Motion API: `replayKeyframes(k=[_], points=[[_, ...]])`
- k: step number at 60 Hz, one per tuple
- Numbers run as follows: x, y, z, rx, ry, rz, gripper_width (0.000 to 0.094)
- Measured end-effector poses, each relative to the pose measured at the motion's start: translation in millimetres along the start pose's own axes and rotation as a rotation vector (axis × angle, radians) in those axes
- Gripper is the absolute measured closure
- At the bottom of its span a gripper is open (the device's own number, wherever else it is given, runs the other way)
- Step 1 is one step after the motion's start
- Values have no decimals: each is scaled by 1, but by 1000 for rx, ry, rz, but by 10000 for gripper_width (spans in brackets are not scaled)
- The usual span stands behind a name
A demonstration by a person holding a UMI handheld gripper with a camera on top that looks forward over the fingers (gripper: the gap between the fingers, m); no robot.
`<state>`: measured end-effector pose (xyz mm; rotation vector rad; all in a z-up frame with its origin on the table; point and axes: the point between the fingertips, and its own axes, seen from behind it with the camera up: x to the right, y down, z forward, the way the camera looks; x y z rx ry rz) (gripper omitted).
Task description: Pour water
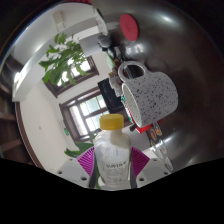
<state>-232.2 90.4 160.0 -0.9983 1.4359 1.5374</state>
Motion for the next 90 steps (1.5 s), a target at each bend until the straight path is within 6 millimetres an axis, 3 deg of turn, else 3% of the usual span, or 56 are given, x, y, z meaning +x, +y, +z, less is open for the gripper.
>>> replayKeyframes(k=[7, 11, 24, 30, 31, 33, 38, 39, 41, 49, 53, 55, 56, 59, 62, 63, 65, 72, 84, 87, 90], points=[[-5, -7, -2, 35, -35, 142, 466], [-5, -13, 10, 40, -42, 181, 460], [-1, -7, 8, 18, -9, 90, 463], [-10, 10, 8, -41, 16, -171, 462], [-15, 23, -9, -50, 18, -226, 461], [-21, 25, 0, -80, 32, -338, 465], [-48, 35, 1, -129, 30, -644, 461], [-55, 36, -6, -129, 14, -711, 461], [-69, 35, 5, -135, 26, -845, 464], [-105, -9, 11, -76, 101, -1414, 463], [-117, -49, 12, -10, 187, -1646, 464], [-122, -88, 15, 19, 227, -1748, 465], [-121, -85, 8, 38, 265, -1784, 453], [-122, -118, 4, 88, 352, -1876, 452], [-117, -157, 3, 121, 426, -1920, 451], [-110, -179, 8, 129, 440, -1929, 452], [-107, -185, 0, 146, 487, -1935, 452], [-78, -242, -5, 167, 595, -1931, 451], [-36, -294, -5, 155, 677, -1915, 452], [-24, -299, -7, 136, 680, -1890, 433], [-27, -299, -7, 169, 631, -1865, 444]])
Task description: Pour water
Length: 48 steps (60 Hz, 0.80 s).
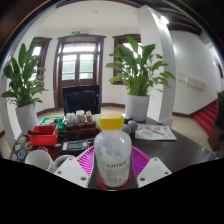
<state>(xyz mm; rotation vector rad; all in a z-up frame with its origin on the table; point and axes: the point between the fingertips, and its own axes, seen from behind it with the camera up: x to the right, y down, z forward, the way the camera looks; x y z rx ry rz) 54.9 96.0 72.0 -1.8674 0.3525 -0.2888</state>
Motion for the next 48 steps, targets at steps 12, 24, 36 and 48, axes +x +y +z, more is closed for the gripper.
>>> replayKeyframes(k=[12, 24, 36, 48], points=[[7, -2, -4, 48, -38, 110, 395], [11, 2, -25, 19, -43, 89, 271], [1, 13, -92, 15, -66, 21, 140], [-13, 28, -181, -31, -163, -19, 136]])
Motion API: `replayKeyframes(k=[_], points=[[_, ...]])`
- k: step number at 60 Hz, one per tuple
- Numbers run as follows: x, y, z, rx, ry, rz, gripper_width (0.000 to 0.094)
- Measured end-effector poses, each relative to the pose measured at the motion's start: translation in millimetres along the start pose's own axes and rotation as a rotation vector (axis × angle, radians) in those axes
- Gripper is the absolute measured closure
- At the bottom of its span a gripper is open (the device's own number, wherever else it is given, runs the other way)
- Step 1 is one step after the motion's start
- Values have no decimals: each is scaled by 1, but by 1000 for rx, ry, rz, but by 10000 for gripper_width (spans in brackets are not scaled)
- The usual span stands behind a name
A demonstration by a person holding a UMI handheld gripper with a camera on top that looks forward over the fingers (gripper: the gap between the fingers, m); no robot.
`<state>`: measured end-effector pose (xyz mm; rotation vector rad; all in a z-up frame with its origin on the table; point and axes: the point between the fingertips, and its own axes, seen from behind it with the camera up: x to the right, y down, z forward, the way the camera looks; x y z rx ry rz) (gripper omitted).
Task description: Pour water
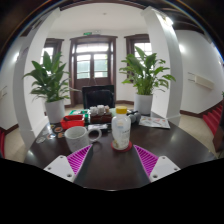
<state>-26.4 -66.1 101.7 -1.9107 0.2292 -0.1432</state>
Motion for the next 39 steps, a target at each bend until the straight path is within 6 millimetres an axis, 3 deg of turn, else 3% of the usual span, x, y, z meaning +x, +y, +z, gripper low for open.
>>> replayKeyframes(k=[8, 17, 30, 39], points=[[-7, -9, -55, 1, -56, -13, 136], [-12, -24, -99, 29, -81, -47, 150], [-27, -52, -138, 93, -148, -33, 149], [-23, -59, -147, 98, -136, -51, 146]])
